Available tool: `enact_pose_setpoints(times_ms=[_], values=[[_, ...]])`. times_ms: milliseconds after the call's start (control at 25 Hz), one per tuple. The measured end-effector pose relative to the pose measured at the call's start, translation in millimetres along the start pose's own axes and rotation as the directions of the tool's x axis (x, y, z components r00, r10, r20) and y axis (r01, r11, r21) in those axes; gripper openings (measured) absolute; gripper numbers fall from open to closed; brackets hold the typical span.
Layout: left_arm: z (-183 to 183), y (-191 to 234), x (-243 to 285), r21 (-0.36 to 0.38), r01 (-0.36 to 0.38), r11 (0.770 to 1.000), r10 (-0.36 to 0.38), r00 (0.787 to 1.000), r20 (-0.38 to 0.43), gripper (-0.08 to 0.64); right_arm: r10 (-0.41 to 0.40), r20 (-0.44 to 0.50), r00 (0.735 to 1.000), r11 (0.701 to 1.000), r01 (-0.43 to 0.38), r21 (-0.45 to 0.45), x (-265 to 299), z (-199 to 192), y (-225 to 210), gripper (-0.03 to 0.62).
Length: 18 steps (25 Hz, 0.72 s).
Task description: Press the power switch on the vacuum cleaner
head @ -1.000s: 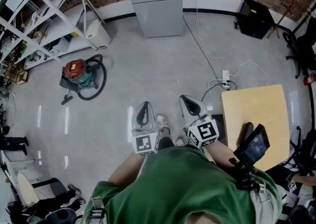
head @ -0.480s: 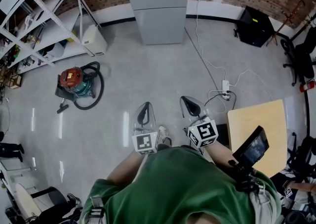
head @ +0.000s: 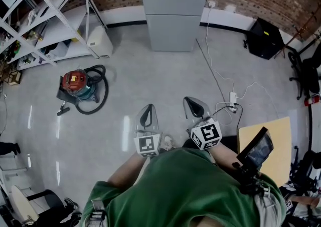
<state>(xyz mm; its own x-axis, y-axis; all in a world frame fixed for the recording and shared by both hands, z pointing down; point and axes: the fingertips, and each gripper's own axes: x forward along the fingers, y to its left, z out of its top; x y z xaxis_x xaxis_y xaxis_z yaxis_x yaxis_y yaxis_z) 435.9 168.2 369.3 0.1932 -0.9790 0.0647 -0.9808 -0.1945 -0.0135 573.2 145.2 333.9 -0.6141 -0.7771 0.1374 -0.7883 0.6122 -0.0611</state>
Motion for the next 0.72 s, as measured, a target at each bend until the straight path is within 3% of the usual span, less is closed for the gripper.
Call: enact_pose_setpoints(times_ms=[360,720], values=[[-7,44,31,-0.005,-0.095,0.995,0.095,0.995,-0.019,0.008,0.079,0.004,0.997,0.997,-0.079,-0.003,68,7,-5,0.003],[-8,75,109,-0.008,-0.225,0.974,0.224,0.973,-0.051,0.008,0.203,-0.001,0.979,0.979,-0.203,0.021,158,16,-49,0.003]])
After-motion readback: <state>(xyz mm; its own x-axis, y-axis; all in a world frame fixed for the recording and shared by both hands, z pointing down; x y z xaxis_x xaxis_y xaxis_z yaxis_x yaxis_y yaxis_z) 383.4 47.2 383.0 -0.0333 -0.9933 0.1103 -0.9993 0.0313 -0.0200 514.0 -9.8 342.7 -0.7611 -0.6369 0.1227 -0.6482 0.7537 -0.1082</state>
